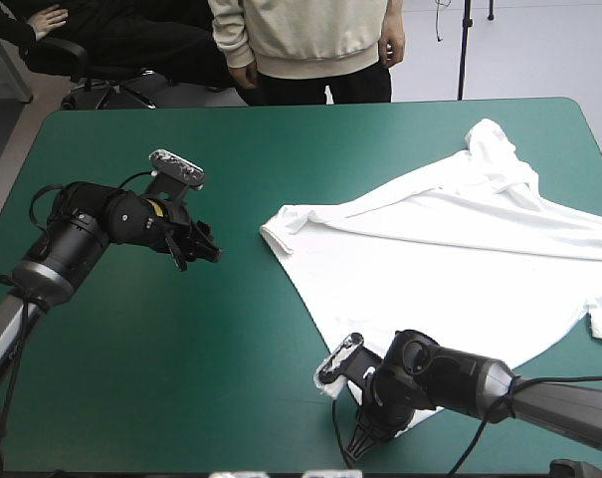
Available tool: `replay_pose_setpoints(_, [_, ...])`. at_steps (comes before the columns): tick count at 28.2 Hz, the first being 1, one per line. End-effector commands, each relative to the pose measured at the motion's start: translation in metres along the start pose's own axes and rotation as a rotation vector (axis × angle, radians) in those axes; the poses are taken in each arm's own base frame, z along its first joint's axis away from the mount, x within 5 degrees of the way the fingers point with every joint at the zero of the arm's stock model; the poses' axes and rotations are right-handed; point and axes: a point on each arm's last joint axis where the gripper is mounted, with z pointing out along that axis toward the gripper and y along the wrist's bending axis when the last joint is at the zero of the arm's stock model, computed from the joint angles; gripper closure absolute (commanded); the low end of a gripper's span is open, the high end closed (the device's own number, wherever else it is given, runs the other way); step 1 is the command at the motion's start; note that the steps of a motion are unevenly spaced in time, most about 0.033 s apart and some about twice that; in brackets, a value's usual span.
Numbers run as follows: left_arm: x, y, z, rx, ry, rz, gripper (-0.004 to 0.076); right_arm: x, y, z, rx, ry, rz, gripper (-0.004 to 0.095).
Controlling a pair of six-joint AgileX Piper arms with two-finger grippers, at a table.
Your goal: Fold the cloth
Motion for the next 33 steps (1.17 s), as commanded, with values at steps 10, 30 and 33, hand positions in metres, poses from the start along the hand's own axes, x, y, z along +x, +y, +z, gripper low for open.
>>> replay_pose_setpoints(10, [-0.031, -0.003, 0.007, 0.058, -0.143, 0.024, 0.0309, 0.013, 0.0, -0.009, -0.033, -0.026, 0.04, 0.0917])
replay_pose_setpoints(30, [-0.111, -0.006, 0.122, 0.261, 0.046, 0.012, 0.03, 0.013, 0.001, -0.009, -0.044, -0.03, 0.07, 0.0921])
replay_pose_setpoints(33, [-0.109, -0.008, 0.143, 0.292, 0.075, 0.002, 0.03, 0.013, 0.001, -0.009, -0.044, -0.03, 0.07, 0.0921])
